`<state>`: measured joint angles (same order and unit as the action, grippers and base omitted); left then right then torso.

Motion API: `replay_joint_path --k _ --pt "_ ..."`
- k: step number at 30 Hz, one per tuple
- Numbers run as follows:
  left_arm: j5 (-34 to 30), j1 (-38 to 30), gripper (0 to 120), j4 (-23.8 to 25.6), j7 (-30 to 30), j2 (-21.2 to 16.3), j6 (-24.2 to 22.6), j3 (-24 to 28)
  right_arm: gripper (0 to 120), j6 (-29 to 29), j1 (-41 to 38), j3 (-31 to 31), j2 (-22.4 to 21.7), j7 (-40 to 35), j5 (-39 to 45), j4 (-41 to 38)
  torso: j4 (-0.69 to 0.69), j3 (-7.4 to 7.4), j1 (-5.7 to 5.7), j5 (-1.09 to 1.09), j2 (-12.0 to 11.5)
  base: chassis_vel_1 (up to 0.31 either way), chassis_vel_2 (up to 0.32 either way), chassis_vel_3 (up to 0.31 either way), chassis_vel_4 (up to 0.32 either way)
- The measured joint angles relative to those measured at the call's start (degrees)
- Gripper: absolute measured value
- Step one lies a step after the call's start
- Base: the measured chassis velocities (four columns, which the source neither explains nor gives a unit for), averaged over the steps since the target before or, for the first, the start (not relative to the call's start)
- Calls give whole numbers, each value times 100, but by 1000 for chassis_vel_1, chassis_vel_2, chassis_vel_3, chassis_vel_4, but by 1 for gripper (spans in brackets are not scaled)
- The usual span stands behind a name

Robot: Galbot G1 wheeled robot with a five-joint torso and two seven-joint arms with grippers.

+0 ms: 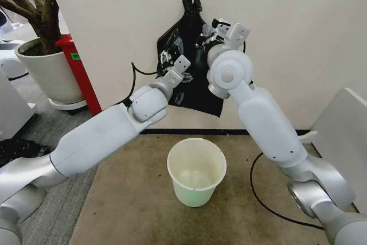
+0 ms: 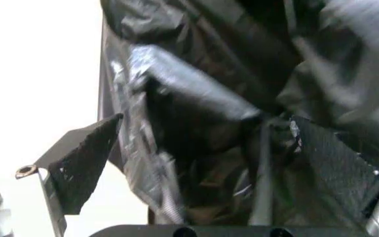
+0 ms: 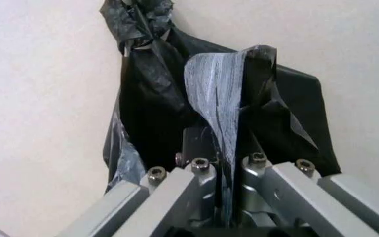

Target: Place the garbage bag over the trash bin.

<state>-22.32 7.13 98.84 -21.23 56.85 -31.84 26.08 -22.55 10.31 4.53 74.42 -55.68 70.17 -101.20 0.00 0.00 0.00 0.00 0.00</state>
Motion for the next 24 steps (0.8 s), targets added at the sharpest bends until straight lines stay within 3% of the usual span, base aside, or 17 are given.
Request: replay_joint_path --k 10,19,21,24 --pt "126 -4 100 -418 -116 108 59 -93 0 45 30 -17 -16 17 41 -58 0 0 0 0 0 0 0 0 0" --pt "48 -11 100 -487 -419 148 117 -75 0 76 56 -23 -62 56 76 -120 0 0 0 0 0 0 0 0 0" --pt "-21 -11 97 -490 -475 145 117 -73 0 80 68 -25 -75 60 78 -140 0 0 0 0 0 0 0 0 0" --pt "-171 -11 84 -516 -589 148 113 -83 0 86 88 -27 -109 66 86 -166 0 0 0 0 0 0 0 0 0"
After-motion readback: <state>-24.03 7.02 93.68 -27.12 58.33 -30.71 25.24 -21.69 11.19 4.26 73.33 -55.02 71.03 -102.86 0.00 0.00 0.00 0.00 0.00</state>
